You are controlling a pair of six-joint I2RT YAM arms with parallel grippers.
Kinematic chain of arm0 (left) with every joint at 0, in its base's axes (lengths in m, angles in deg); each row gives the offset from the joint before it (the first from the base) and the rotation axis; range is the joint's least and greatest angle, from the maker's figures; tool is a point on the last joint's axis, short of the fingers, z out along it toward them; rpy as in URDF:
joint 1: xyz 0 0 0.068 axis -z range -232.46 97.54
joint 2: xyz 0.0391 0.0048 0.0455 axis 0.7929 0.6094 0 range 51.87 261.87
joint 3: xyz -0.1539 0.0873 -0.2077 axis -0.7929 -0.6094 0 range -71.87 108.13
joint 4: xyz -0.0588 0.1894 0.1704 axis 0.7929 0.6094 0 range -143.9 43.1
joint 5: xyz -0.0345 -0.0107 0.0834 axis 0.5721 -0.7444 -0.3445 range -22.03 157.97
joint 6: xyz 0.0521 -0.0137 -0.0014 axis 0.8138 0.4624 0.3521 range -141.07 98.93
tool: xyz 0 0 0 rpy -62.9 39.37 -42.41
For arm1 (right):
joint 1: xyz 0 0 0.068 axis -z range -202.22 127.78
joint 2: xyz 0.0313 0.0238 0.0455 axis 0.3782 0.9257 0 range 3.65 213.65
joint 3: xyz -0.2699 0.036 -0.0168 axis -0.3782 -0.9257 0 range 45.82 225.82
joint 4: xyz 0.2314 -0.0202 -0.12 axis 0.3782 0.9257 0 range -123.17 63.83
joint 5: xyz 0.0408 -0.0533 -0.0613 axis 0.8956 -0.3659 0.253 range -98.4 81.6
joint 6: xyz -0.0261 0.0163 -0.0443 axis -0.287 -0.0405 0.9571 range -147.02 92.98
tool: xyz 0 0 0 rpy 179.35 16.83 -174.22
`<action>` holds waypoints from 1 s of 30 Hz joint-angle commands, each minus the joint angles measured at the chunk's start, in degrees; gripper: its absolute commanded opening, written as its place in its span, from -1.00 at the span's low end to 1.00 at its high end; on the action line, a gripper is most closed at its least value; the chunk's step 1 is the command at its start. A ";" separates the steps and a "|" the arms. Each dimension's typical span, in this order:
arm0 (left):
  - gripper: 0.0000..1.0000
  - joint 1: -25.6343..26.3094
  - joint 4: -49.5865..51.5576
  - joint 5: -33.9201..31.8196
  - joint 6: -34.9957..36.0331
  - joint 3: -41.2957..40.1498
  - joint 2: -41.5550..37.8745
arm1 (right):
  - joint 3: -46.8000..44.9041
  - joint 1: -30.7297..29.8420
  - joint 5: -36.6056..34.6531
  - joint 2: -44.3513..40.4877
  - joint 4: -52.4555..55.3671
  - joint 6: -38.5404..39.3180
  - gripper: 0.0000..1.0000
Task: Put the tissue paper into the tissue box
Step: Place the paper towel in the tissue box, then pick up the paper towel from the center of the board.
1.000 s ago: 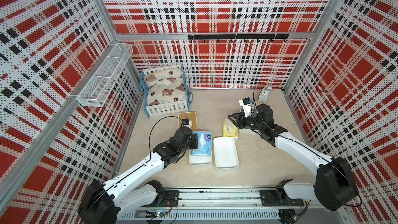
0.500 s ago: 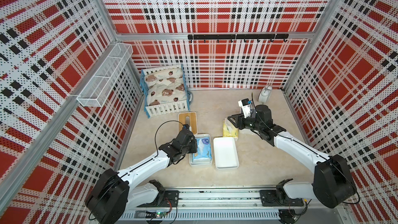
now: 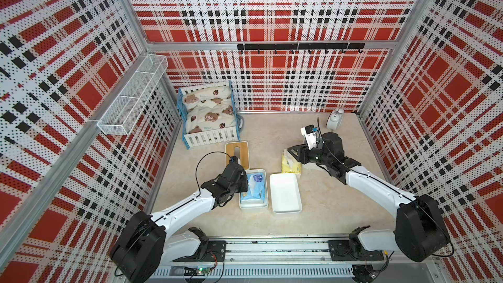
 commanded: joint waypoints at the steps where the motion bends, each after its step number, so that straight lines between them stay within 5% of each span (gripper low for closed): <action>1: -1.00 -0.51 0.08 -0.32 1.42 1.79 0.94 | -0.30 -0.31 0.48 0.55 0.11 0.30 -0.20; 10: -0.98 0.41 -1.96 0.37 1.06 0.29 2.59 | 1.87 -0.31 -3.07 0.10 6.52 3.06 -0.19; 16: -0.37 0.01 -1.59 -0.52 1.59 0.95 2.00 | 4.46 -0.31 -13.79 -2.03 17.44 6.57 -0.10; 21: -0.12 0.01 -1.30 -3.14 2.03 1.97 -0.05 | 4.37 -0.31 -20.19 -2.85 23.27 7.67 -0.03; 30: -0.11 1.20 -3.91 -7.07 2.96 2.16 -9.38 | 1.68 -0.14 -19.26 1.96 22.78 7.17 0.06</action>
